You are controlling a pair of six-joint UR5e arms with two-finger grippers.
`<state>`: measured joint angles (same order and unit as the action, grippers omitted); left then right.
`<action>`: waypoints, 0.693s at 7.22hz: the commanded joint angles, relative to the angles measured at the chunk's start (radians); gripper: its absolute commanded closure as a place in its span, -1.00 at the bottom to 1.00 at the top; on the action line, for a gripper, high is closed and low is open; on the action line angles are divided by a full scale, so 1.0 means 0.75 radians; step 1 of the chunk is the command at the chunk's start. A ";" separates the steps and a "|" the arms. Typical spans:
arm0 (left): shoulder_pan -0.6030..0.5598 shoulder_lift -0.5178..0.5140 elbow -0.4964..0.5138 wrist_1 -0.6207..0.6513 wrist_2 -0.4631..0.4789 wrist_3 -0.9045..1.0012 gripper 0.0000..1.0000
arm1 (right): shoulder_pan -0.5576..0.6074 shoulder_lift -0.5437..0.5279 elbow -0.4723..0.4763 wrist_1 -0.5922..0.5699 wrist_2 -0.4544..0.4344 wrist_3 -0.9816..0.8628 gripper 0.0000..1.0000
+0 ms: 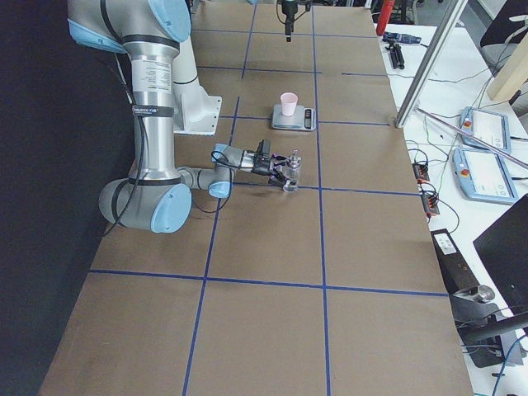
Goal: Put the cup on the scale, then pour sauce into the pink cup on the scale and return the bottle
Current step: 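Close the right gripper around the glass bottle body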
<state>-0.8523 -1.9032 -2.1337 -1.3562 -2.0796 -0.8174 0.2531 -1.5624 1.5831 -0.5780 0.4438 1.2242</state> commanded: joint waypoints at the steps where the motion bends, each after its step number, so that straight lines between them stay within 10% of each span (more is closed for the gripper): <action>1: 0.001 0.001 0.000 0.000 -0.001 0.000 -1.00 | 0.002 0.001 0.000 0.002 -0.001 0.002 -0.68; 2: 0.001 0.001 0.000 0.000 -0.001 0.000 -1.00 | 0.002 0.003 0.000 0.002 -0.001 0.000 -0.66; 5: -0.001 0.001 0.002 0.000 -0.001 0.000 -1.00 | 0.004 0.011 0.008 0.004 -0.001 0.000 0.73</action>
<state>-0.8516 -1.9021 -2.1331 -1.3560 -2.0800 -0.8176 0.2555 -1.5570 1.5860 -0.5759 0.4434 1.2247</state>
